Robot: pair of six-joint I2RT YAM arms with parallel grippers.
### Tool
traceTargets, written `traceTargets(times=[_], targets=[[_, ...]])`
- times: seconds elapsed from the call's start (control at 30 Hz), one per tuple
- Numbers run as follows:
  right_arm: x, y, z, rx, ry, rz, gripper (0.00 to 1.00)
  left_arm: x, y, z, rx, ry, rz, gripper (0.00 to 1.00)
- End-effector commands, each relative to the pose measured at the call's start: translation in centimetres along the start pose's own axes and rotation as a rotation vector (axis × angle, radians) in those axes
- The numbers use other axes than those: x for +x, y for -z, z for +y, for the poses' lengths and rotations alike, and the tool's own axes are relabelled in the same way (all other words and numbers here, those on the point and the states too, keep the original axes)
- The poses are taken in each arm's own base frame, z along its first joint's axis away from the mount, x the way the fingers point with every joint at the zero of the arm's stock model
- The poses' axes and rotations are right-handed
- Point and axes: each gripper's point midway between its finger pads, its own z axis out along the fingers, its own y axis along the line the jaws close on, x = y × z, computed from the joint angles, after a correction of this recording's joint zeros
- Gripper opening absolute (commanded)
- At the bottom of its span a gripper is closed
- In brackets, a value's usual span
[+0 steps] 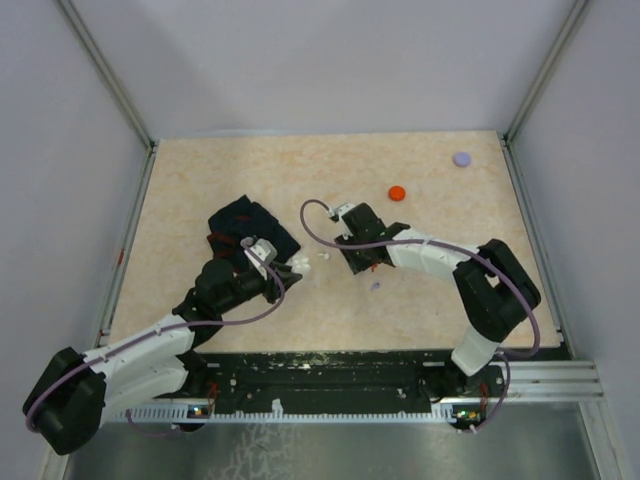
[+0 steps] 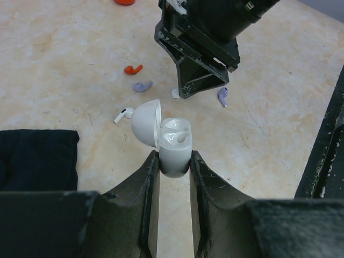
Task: Insert the wireless bluetooth earbuds into the charging case
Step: Pick up the earbud from the center of the board.
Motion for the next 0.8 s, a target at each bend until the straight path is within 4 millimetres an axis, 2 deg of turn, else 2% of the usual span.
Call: traceTargets(times=[0.0, 0.47, 0.63, 0.77], targets=[[-2.9, -0.5, -0.8, 0.041, -0.023, -0.057, 0.38, -0.7, -0.2, -0.7, 0.046, -0.026, -0.032, 0.0], [-1.6, -2.4, -1.0, 0.058, -0.021, 0.019, 0.36, -0.6, -0.3, -1.0, 0.071, -0.033, -0.033, 0.0], [-0.8, -2.5, -1.2, 0.072, -0.023, 0.054, 0.32, -0.9, -0.3, -1.1, 0.075, -0.035, -0.053, 0.0], [-0.7, -2.1, -1.2, 0.073, -0.023, 0.063, 0.25, -1.1, -0.2, -1.2, 0.079, -0.039, -0.063, 0.01]])
